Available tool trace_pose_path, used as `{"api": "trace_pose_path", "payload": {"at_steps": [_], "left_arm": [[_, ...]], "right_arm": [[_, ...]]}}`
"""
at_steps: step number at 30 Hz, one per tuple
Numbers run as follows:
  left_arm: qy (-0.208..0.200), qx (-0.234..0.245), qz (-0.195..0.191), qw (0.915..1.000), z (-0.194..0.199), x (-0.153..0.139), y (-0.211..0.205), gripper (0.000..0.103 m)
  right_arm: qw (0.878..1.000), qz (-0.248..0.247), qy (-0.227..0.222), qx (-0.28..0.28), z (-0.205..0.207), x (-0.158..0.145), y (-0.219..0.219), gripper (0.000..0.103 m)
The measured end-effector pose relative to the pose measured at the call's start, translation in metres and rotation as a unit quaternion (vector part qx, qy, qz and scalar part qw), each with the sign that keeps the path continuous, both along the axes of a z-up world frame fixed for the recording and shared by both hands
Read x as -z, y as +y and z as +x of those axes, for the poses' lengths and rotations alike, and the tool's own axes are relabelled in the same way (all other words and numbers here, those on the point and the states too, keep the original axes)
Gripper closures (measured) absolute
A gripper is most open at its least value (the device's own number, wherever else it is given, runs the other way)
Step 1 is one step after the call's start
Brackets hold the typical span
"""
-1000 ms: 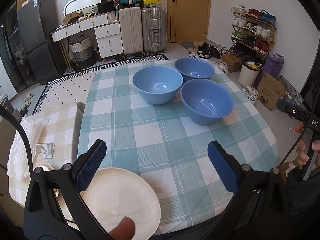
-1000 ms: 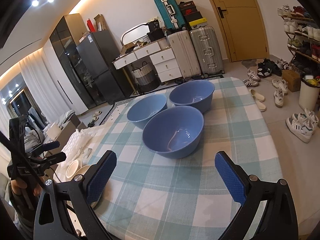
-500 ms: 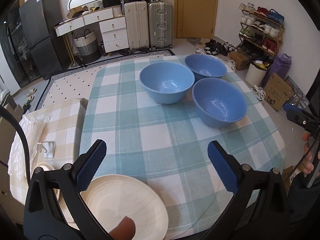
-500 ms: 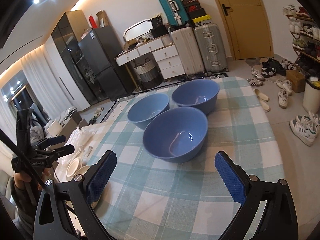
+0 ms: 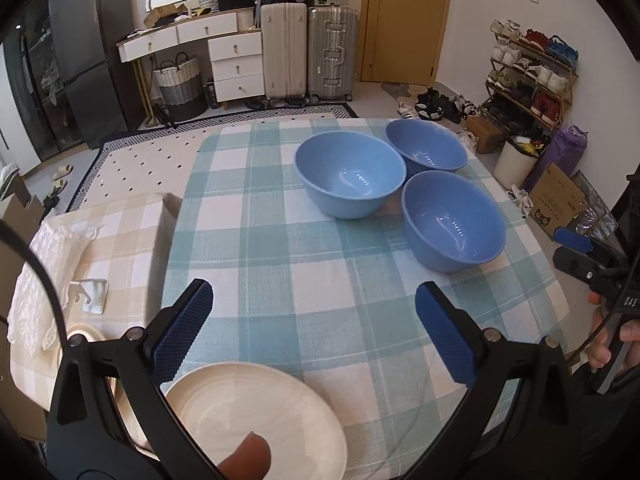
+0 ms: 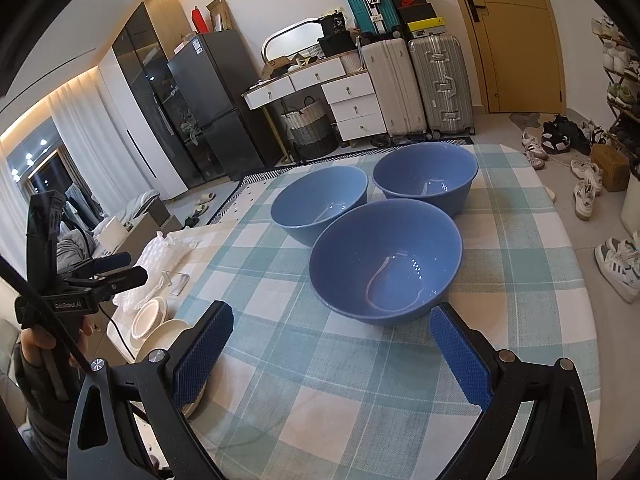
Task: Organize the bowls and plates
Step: 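Move both grippers toward the rim of a blue bowl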
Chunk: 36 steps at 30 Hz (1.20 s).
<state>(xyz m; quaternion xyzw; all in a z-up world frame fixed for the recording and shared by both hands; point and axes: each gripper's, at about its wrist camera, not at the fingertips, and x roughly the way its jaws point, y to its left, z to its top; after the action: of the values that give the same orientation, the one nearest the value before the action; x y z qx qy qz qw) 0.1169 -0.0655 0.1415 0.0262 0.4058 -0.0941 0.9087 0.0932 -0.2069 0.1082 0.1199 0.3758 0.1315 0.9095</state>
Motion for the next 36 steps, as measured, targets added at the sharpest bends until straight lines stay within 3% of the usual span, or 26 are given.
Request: {"api": "trace_pose_path", "payload": {"at_steps": [5,13,19,27,36], "left_arm": [[-0.005,0.005,0.014,0.9999,0.029,-0.012,-0.026,0.002],[-0.032,0.011,0.028,0.999,0.065,-0.045,-0.06,0.002],[-0.028,0.008,0.035,0.999,0.106,-0.057,-0.082,0.002],[0.01,-0.006,0.01,0.9999,0.165,-0.025,-0.083,0.002],[0.052,-0.041,-0.02,0.9976,0.216,0.024,-0.054,0.002]], "right_arm": [[1.0,-0.008,-0.004,0.017,0.019,-0.003,-0.009,0.003],[0.999,0.018,-0.016,0.037,0.05,-0.022,-0.04,0.003],[0.999,0.016,-0.008,0.05,0.081,-0.029,-0.068,0.003],[1.0,0.006,0.018,0.02,0.116,-0.014,-0.077,0.003],[0.998,0.009,0.041,-0.053,0.163,0.001,-0.045,0.003]]}}
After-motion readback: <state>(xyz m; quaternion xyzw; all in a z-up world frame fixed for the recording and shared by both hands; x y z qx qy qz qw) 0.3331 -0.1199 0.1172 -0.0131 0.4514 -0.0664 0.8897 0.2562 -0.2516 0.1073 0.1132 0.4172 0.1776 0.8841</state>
